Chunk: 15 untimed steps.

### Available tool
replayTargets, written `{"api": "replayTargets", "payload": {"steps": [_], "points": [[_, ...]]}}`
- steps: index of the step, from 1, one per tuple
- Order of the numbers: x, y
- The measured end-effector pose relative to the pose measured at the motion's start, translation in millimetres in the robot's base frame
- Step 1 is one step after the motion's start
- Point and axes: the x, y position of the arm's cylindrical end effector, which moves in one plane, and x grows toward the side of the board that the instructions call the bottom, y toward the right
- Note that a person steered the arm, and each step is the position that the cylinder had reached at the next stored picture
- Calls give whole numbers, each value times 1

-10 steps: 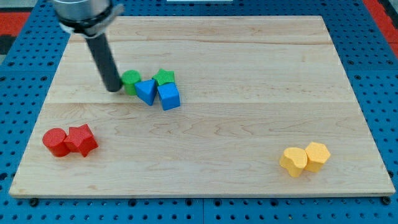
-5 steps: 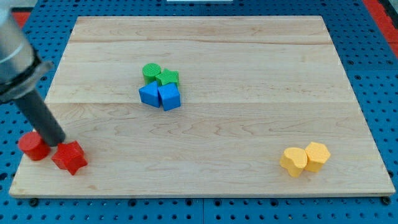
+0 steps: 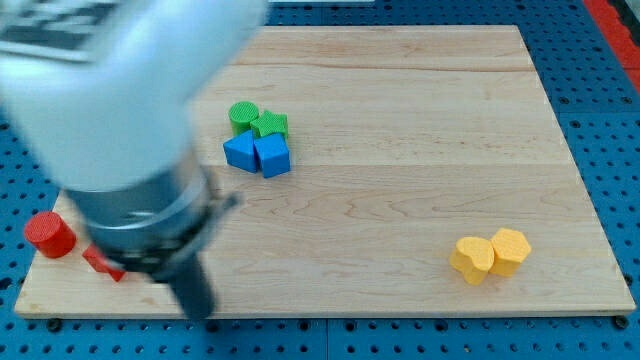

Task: Place the red circle to the left of the blue triangle

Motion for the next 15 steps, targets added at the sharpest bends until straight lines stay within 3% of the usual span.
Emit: {"api": "replayTargets", "payload": {"steps": [2, 3, 5, 7, 8, 10, 12, 15], "points": [[-1, -151], [-17, -168], [-86, -155], [-116, -138], [-118, -101], [-107, -92], [-124, -47], [-145, -56]]}}
